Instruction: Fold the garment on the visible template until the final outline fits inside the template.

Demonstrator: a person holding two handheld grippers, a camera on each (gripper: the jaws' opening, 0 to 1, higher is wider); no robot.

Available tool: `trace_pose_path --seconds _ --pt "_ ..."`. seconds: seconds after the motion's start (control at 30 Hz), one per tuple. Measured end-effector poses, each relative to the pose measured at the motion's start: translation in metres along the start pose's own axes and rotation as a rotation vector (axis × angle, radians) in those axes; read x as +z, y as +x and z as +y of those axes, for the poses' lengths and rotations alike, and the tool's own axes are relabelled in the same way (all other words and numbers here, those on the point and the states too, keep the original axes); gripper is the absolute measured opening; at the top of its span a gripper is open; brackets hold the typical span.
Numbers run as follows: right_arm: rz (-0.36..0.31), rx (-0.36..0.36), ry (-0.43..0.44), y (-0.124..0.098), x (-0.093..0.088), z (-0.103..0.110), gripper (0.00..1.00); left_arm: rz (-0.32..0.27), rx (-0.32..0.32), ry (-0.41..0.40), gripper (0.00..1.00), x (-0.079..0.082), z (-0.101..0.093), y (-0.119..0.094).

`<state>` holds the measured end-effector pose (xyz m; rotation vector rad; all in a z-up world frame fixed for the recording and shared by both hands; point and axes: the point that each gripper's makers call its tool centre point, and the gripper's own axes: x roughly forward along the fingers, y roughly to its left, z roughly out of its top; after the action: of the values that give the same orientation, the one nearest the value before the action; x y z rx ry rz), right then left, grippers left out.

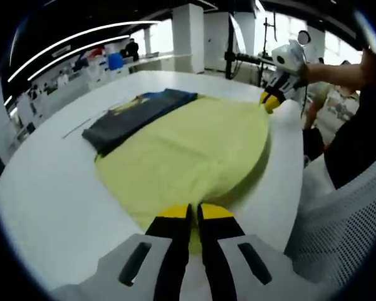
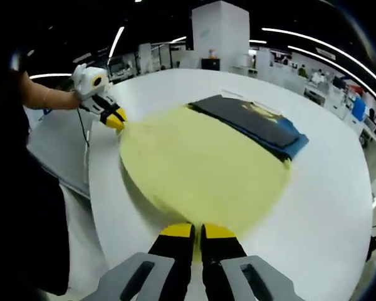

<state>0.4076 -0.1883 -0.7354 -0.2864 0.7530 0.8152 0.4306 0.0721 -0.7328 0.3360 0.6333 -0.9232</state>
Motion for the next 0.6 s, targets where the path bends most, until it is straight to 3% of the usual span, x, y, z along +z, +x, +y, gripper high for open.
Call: trace_pose_path --seconds 0.2,0.3,0.6 --pt "-0.062 -0.006 0.048 -0.010 0.012 0.003 0.00 0.011 0.017 0.001 0.02 0.007 0.000 -0.011" --pt "-0.093 -0.002 0.082 -0.015 0.018 0.005 0.00 0.017 0.038 -0.036 0.02 0.009 0.003 -0.017" --pt "-0.079 -0.001 0.115 -0.026 0.027 0.012 0.00 0.031 0.063 -0.082 0.02 0.015 0.001 -0.029"
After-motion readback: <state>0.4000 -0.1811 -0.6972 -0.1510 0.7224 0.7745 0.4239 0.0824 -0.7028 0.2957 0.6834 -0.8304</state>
